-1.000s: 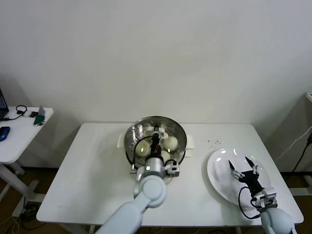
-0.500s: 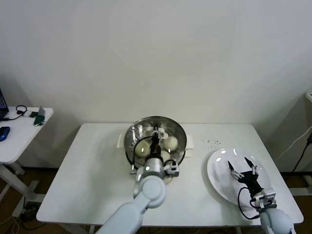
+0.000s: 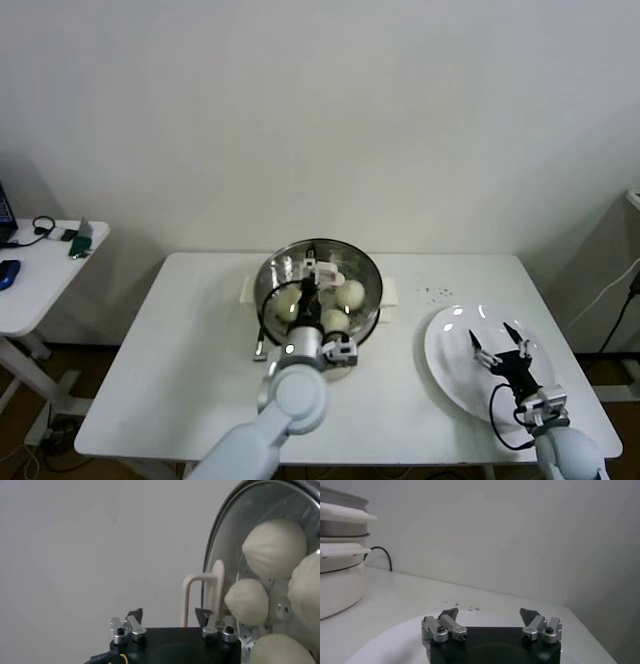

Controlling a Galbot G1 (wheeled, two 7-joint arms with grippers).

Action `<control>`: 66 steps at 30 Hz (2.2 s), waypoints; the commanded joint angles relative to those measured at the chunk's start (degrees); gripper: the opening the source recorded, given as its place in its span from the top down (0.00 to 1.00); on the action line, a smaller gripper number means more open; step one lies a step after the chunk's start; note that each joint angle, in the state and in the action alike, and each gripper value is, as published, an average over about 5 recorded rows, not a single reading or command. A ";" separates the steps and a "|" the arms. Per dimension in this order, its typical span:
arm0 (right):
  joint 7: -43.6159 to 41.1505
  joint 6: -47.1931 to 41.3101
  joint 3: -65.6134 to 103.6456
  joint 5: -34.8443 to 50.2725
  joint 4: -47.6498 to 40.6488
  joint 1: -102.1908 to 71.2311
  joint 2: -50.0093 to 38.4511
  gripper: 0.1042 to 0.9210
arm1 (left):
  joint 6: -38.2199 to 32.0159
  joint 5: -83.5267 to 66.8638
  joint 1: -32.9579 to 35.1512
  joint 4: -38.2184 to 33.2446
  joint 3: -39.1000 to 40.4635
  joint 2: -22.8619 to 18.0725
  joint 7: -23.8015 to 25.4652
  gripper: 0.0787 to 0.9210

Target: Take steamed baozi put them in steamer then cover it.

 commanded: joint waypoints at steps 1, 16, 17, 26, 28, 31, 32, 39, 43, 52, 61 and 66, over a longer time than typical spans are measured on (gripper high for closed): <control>2.04 -3.67 0.34 -1.84 1.15 -0.01 -0.05 0.12 | 2.82 -3.07 3.82 -10.66 -1.16 4.91 2.41 0.23; 3.80 -5.46 0.57 2.46 8.29 -2.95 -1.91 0.12 | -5.22 -17.16 15.60 -22.57 -14.38 7.76 -10.79 0.12; 3.79 -5.24 0.57 3.29 9.11 -3.52 -2.24 0.12 | -6.39 -20.18 16.47 -23.17 -15.92 8.00 -12.35 0.12; 2.90 -3.39 1.13 6.69 12.68 -7.26 -3.03 0.12 | -29.40 -54.82 32.83 -24.18 -36.15 6.16 -25.14 0.12; 2.84 -3.21 0.96 6.63 12.58 -7.29 -2.76 0.12 | -33.77 -60.90 35.43 -23.56 -38.65 4.68 -26.34 0.12; 2.75 -2.99 0.73 6.63 12.48 -7.21 -2.59 0.12 | -39.43 -68.22 37.70 -21.41 -41.09 2.69 -28.08 0.12; 2.72 -2.94 0.66 6.64 12.48 -7.18 -2.59 0.12 | -40.97 -70.20 38.05 -20.38 -41.74 2.09 -28.48 0.12; 2.18 -2.76 0.20 6.48 12.59 -7.37 -2.43 0.12 | -48.98 -79.79 39.47 -10.93 -44.85 -1.32 -28.20 0.12; 1.50 -2.27 -0.08 6.01 12.32 -7.54 -2.29 0.12 | -53.64 -81.95 40.83 -4.72 -44.66 -1.11 -27.52 0.12; 1.28 -1.29 -0.17 5.57 12.58 -7.56 -1.76 0.12 | -56.28 -83.69 42.17 -2.03 -44.47 -1.98 -27.22 0.12; 1.16 -1.04 -0.09 5.38 12.33 -7.33 -0.96 0.12 | -55.99 -83.31 41.46 -2.54 -44.57 -1.50 -25.93 0.12; 1.09 -0.96 -0.07 5.23 12.32 -7.31 -0.61 0.12 | -55.66 -83.05 41.35 -3.00 -44.81 -1.37 -25.55 0.12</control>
